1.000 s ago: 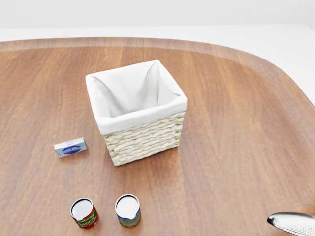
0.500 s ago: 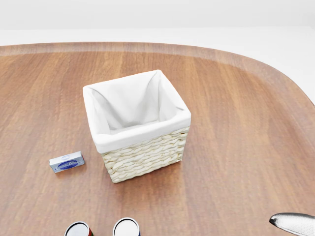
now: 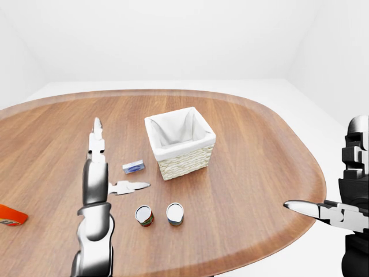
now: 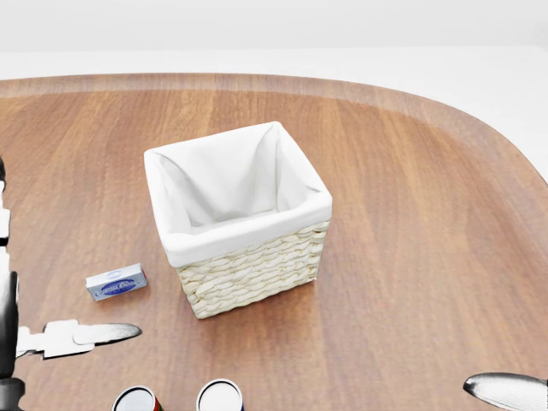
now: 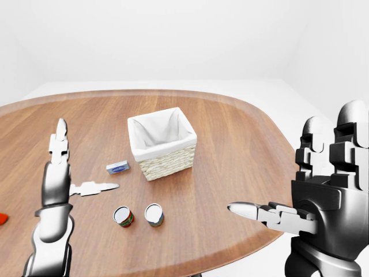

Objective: Pick up the tomato sauce, and put it in the basket.

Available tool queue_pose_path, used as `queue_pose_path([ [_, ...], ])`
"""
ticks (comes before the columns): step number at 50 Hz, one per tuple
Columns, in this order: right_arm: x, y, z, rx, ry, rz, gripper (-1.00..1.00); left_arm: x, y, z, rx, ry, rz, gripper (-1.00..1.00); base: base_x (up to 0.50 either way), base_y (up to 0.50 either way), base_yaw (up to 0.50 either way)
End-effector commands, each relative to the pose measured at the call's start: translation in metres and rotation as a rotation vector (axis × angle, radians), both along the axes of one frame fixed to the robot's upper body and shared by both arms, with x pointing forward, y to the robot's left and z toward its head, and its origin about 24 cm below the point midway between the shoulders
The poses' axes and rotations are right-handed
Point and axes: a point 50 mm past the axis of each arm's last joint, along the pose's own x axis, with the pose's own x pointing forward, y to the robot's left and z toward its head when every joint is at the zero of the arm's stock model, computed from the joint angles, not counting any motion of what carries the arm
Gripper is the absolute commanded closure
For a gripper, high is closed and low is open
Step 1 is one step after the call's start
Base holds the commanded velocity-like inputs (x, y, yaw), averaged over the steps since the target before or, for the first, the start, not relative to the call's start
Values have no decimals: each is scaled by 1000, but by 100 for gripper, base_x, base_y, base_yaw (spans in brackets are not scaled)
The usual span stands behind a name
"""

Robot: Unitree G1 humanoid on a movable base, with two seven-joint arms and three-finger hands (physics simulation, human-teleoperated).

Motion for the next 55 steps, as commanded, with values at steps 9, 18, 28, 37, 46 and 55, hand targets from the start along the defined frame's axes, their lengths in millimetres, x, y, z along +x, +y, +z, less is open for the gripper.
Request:
queue_pose_path([
  [9, 0, 1, 0, -2, -8, 3, -100, -25, -16, -73, 442, 490, -129, -100, 0, 0, 0],
  [18, -1, 0, -1, -1, -1, 3, -100, -36, -18, -102, 475, 637, -170, -100, 0, 0, 0],
  [28, 0, 1, -1, -2, -5, 4, -100, -42, -21, -115, 453, 712, -221, -100, 0, 0, 0],
  [37, 0, 2, -1, -4, -1, 4, -100, -36, -21, -132, 480, 747, -215, -100, 0, 0, 0],
  [46, 0, 1, -1, -4, -8, 5, -100, -30, -23, -145, 499, 762, -214, -100, 0, 0, 0],
  [55, 1, 3, -1, -5, -4, 11, -100, -20, -23, -152, 511, 748, -195, -100, 0, 0, 0],
])
